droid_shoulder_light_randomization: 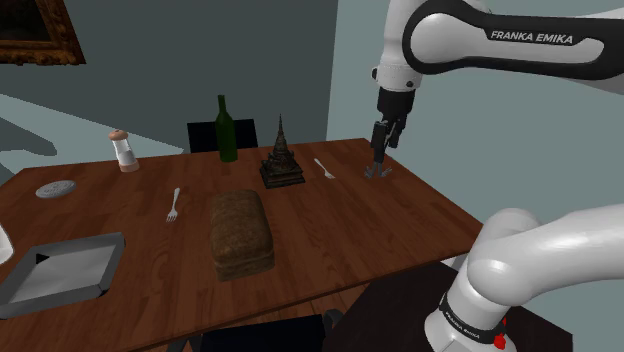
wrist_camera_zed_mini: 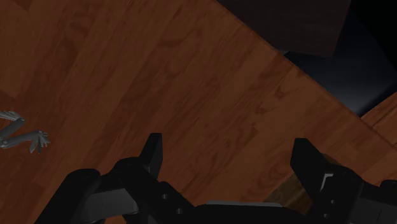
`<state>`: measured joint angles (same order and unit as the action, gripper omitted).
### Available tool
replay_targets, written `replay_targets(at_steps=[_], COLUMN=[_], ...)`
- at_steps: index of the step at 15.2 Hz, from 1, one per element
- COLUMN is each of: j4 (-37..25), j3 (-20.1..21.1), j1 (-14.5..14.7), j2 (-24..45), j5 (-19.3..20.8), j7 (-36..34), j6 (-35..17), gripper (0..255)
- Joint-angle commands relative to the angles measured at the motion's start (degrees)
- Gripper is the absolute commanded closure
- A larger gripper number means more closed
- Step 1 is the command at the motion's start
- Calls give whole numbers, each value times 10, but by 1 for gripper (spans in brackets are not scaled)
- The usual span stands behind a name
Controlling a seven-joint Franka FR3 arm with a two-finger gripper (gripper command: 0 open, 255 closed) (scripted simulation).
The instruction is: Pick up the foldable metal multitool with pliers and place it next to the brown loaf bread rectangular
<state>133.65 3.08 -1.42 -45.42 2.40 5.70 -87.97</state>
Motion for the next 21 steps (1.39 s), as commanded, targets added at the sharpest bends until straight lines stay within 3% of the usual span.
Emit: replay_targets(at_steps=[1,13,21], j4=[0,28,-29], j3=[0,-178,-294], j1=[0,-9,6], j2=[0,73,204], j5=[0,104,122], j7=[0,266,445], j6=[0,-112,-197], gripper=[0,0,0])
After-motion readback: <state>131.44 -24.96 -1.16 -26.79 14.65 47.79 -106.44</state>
